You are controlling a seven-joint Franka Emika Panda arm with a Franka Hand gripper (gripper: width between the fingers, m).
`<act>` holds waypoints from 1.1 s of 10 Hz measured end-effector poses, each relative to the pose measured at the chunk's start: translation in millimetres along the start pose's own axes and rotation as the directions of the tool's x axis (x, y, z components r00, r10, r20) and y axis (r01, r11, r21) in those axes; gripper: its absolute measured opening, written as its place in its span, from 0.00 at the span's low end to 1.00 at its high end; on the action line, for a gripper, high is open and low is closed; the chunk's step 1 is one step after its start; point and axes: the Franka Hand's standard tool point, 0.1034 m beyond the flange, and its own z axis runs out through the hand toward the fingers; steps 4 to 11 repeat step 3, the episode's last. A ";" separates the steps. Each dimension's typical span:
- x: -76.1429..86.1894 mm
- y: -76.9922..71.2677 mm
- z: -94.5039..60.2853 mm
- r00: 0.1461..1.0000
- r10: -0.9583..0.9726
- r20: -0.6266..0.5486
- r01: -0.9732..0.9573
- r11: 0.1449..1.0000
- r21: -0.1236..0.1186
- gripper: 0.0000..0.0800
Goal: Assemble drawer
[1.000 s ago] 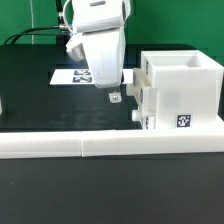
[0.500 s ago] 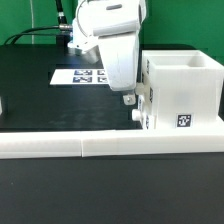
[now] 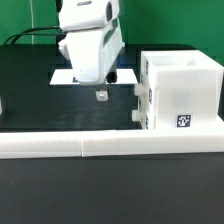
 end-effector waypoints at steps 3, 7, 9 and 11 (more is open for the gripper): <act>-0.2 -0.3 1.8 1.000 0.001 0.000 -0.001 1.000 0.006 0.81; -0.2 -0.3 1.8 1.000 0.001 0.000 -0.001 1.000 0.006 0.81; -0.2 -0.3 1.8 1.000 0.001 0.000 -0.001 1.000 0.006 0.81; -0.2 -0.3 1.8 1.000 0.001 0.000 -0.001 1.000 0.006 0.81</act>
Offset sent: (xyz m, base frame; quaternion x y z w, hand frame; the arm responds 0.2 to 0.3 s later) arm 0.0000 0.0000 0.0000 0.0000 0.0000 0.0000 1.0000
